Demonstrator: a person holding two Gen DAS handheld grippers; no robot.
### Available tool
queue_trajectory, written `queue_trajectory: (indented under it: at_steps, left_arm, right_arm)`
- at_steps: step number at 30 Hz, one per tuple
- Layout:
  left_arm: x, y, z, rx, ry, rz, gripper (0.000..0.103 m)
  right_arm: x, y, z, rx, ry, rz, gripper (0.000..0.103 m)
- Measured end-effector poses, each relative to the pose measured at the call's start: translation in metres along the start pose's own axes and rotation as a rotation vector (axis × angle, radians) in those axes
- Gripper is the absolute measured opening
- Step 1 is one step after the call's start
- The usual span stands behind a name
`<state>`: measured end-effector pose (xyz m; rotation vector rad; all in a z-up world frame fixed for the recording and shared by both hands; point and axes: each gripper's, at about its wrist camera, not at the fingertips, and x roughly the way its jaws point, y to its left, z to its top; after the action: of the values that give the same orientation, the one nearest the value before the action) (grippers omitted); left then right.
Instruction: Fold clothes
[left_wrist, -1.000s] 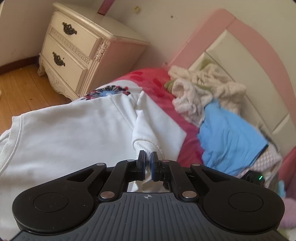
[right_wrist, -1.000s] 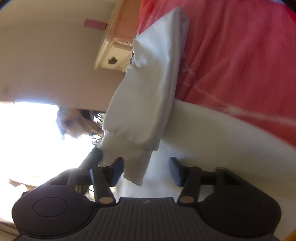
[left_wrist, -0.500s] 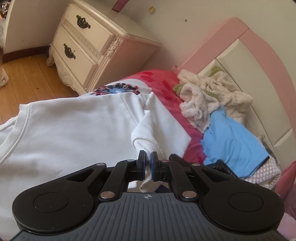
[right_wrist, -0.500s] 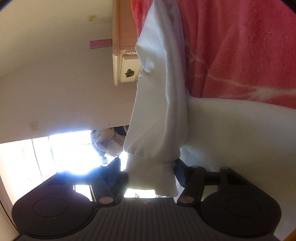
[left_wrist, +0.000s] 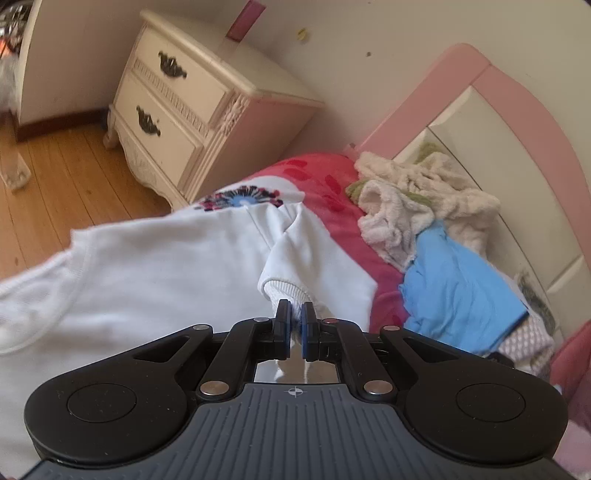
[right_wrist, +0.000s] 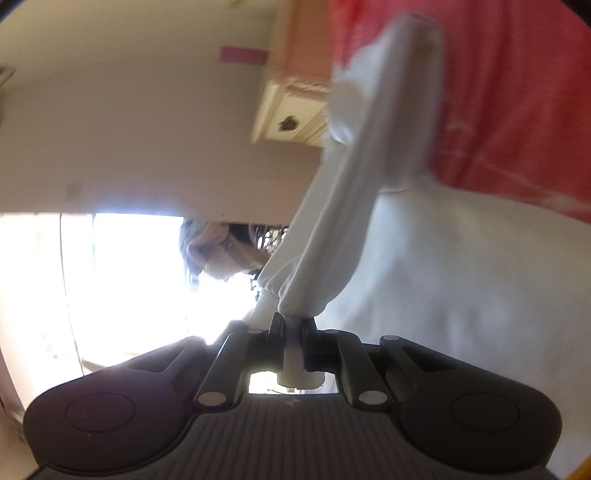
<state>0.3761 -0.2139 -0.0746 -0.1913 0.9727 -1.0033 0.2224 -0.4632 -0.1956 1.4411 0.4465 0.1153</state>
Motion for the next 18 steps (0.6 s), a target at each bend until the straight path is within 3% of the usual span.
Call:
queue_trajectory:
  at_steps: [8, 18]
  left_arm:
    - [-0.085, 0.004, -0.024, 0.058, 0.031, 0.095, 0.003]
    - [-0.161, 0.066, -0.071, -0.151, -0.052, 0.223, 0.003]
  right_arm:
    - [0.009, 0.042, -0.061, -0.126, 0.194, 0.021, 0.009]
    - [0.077, 0.047, -0.152, -0.095, 0.48, 0.001, 0.009]
